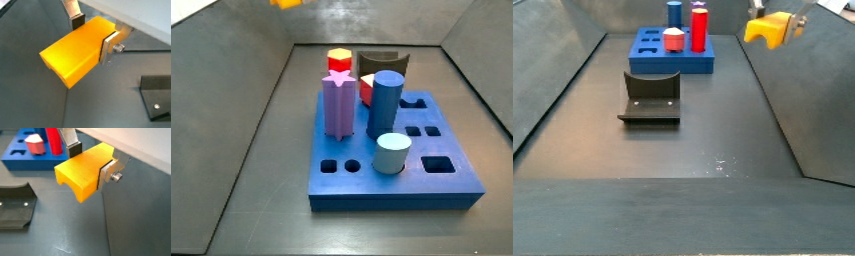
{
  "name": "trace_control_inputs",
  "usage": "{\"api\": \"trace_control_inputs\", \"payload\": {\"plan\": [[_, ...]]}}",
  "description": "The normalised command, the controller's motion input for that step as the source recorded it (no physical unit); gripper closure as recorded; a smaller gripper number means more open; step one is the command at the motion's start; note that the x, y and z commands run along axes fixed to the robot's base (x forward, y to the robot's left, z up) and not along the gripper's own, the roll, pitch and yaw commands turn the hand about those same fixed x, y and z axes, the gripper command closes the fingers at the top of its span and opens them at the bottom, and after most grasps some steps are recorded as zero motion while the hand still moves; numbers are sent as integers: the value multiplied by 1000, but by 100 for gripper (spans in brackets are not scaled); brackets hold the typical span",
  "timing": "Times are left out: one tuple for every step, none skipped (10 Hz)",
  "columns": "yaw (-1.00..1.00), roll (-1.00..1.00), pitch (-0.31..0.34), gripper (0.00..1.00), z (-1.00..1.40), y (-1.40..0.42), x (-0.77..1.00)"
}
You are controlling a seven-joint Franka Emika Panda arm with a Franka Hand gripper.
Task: Pick up the arch object. Move up. Place the arch object on the fixture. Regrasp the arch object. Rotate the arch object. Move to above the board. Insert the arch object.
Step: Place the arch object on the fixture.
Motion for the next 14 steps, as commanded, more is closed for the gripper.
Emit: {"api": "trace_control_inputs", "payload": {"plan": [[1000,51,-110,100,-174,-264,1000],[1000,64,-111,100,-164,-235,1000],[1000,66,-109,100,-155,-225,1000],[1000,73,-108,100,-148,-211,1000],[1000,81,-110,100,-145,-199,1000],[1000,98,-111,100,-139,-186,1000],[1000,109,-113,100,-136,-178,1000],[1000,138,-115,100,-129,-164,1000],[983,167,-117,100,-127,-155,1000],[733,166,-93,100,-124,-146,1000],[435,135,-74,100,-119,-135,1000],[281,105,-64,100,-117,-124,1000],[182,92,-52,100,-115,-113,1000],[106,91,-29,100,-109,-103,1000]]}}
